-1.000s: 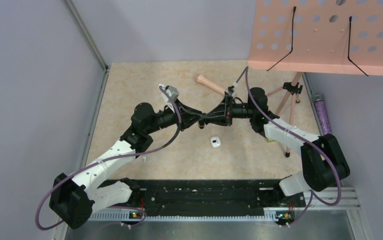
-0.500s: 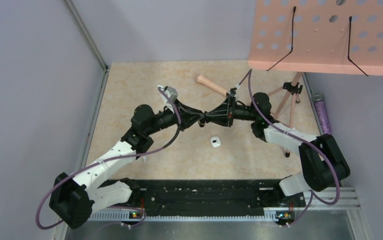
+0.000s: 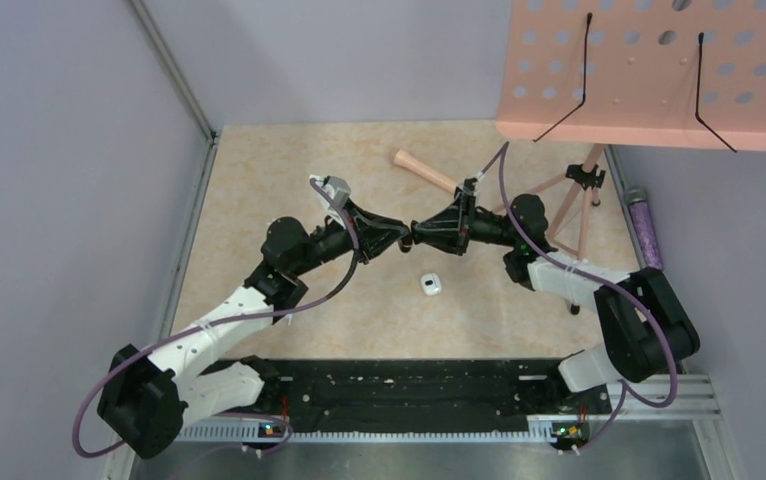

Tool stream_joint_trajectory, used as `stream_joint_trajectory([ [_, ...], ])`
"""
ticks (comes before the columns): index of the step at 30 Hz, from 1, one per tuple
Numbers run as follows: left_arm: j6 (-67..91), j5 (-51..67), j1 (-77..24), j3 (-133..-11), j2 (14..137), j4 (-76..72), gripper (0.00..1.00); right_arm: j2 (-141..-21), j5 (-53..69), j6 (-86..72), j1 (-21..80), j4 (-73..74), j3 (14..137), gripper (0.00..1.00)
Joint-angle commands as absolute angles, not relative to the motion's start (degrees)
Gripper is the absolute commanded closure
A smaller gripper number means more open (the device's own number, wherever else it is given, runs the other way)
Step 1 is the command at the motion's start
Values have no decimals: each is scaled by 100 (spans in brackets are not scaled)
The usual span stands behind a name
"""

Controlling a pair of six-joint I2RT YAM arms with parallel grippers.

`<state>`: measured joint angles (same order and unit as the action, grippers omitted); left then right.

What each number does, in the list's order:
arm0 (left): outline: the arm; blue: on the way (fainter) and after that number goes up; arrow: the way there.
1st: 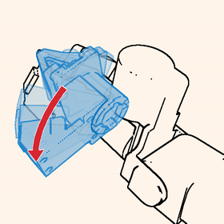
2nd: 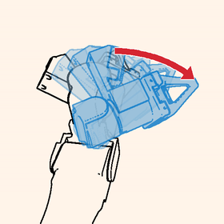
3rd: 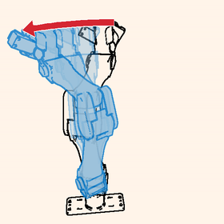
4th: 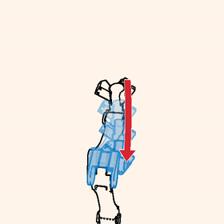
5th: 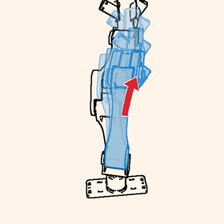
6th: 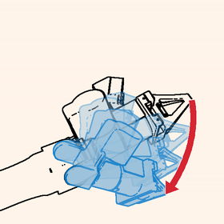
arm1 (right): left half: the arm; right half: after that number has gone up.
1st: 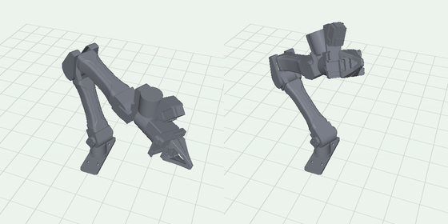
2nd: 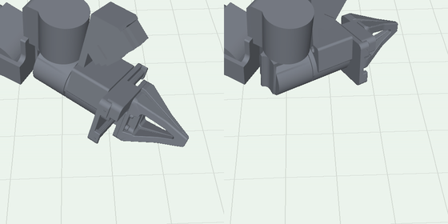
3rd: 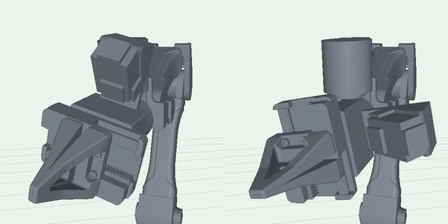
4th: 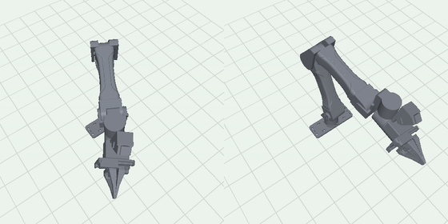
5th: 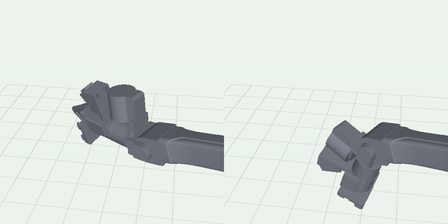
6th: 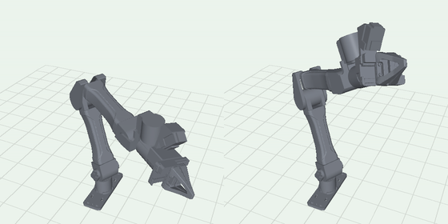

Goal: Insert the wireless bluetooth earbuds into the charging case
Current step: Insert the right earbud into the right side groove of the charging case.

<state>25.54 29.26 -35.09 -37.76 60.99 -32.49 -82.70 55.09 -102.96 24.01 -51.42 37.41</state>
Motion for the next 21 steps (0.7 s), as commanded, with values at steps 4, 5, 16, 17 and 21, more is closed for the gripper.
stream_joint_trajectory([
  [4, 2752, 2804, -3560, -3653, 5916, -3836, 86, -8352, 5383, -10630, 2339, -5911, 3665, 100],
  [5, 2763, 2792, -3563, -3656, 5913, -3858, 86, -8354, 5386, -10632, 2338, -5918, 3665, 100],
  [16, 2936, 2766, -3638, -3629, 6000, -4087, 86, -8371, 5357, -10688, 2342, -6042, 3639, 100],
  [17, 2936, 2756, -3643, -3620, 6011, -4087, 86, -8373, 5353, -10696, 2341, -6056, 3646, 100],
  [21, 2919, 2717, -3678, -3624, 6051, -4108, 86, -8352, 5359, -10719, 2344, -6072, 3648, 100],
])
